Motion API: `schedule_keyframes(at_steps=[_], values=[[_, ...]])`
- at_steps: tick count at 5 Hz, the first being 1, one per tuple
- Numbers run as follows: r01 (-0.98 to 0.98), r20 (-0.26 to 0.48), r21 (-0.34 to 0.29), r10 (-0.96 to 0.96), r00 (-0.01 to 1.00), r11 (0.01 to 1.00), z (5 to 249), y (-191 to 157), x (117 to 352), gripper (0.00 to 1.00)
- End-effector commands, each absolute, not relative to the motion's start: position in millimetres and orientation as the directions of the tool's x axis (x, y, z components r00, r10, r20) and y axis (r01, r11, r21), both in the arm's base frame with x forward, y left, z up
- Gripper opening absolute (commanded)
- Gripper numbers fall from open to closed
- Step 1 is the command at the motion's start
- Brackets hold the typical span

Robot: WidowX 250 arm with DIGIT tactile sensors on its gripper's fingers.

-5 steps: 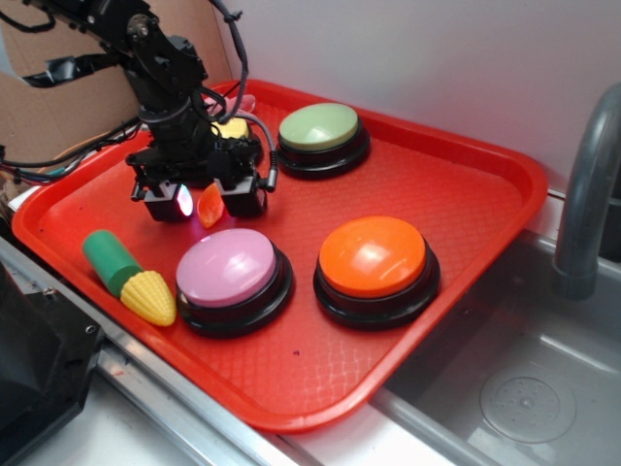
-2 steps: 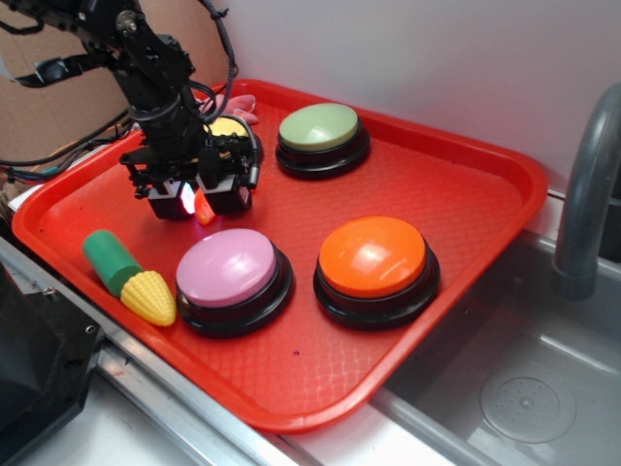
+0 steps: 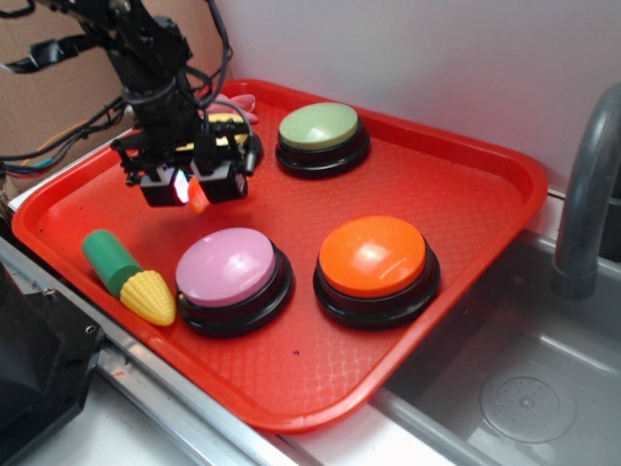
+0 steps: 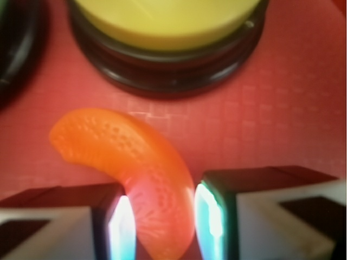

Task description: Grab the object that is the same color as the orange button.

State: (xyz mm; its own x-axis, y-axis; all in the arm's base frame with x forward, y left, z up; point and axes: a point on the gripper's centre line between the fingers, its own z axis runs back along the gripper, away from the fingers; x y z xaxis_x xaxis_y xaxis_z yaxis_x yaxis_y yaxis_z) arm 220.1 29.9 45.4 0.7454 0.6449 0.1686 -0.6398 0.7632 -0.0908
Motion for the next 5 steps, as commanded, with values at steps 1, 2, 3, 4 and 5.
schedule_keyframes(at_steps=[1,2,3,4,5], values=[[-0.494,0.193,-0.078,0.499,0.845,0.866,118.7,10.0,239.7,0.0],[-0.356,0.165,-0.081,0.365,0.916,0.931,152.3,-12.4,244.5,0.0],[-0.269,0.16,-0.077,0.279,0.947,0.96,175.4,-25.1,245.9,0.0],[-0.304,0.16,-0.049,0.308,0.938,0.951,179.4,-25.6,245.2,0.0],[-0.38,0.137,-0.036,0.381,0.914,0.924,176.9,-9.8,246.4,0.0]])
